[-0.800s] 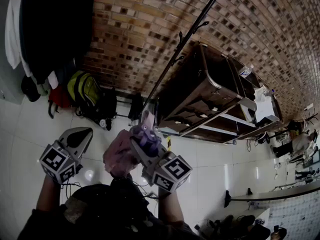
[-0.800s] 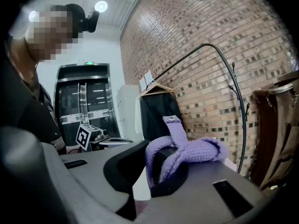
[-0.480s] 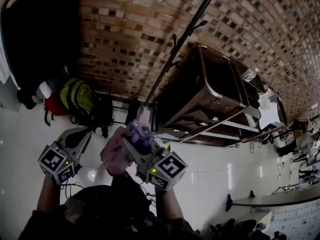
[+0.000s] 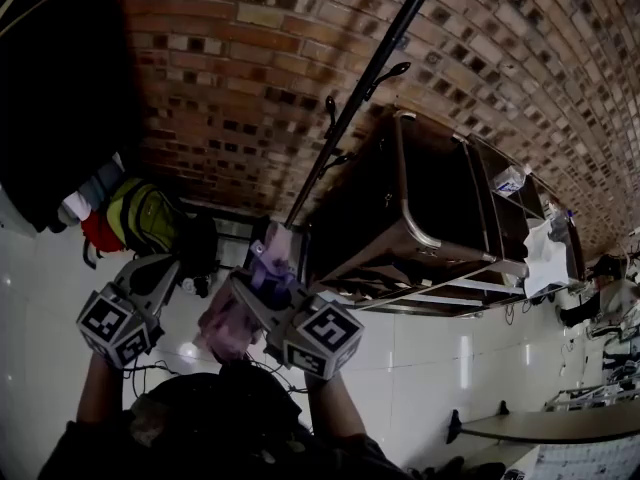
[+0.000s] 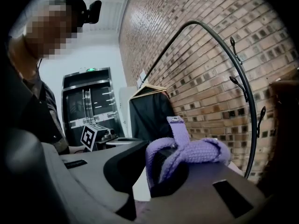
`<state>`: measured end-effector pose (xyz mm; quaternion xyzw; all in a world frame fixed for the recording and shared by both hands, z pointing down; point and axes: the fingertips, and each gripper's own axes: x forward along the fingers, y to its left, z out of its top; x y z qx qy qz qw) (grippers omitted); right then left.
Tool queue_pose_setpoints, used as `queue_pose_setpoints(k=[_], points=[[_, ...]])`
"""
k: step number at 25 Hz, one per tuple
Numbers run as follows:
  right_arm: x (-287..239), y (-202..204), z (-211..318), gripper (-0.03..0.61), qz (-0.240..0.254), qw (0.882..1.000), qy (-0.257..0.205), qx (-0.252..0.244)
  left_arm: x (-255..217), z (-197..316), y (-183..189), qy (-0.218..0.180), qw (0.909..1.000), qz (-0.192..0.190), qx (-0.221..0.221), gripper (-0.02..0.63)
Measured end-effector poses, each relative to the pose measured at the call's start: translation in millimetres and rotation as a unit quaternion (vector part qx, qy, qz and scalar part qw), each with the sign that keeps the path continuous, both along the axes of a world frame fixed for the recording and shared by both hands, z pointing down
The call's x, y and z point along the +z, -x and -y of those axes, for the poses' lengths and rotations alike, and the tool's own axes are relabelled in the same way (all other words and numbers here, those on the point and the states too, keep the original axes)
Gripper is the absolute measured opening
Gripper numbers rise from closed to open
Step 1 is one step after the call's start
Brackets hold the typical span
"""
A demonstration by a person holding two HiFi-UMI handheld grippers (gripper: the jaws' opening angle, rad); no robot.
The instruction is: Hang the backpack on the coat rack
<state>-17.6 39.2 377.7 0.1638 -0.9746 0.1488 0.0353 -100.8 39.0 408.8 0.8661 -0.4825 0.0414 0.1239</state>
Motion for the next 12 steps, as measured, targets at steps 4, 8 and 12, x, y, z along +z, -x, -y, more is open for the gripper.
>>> queue_pose_setpoints(k=[4,8,12], points=[[2,-10,40,0.002,-0.003,1.0,0.004,-0.007,0,39,-19,0.001,1.0,0.006,0.004,0.012],[-7,-13,75,0.002,0.0,1.0,-0.007,-0.021,-1,73,-30,-0.003,0.9999,0.01,-0.002,0.012],[-7,-13,105,0.002,-0.002,0.999,-0.016,-0.029,-5,101,-39,-0.012,0.9998,0.016,-0.002,0.012]])
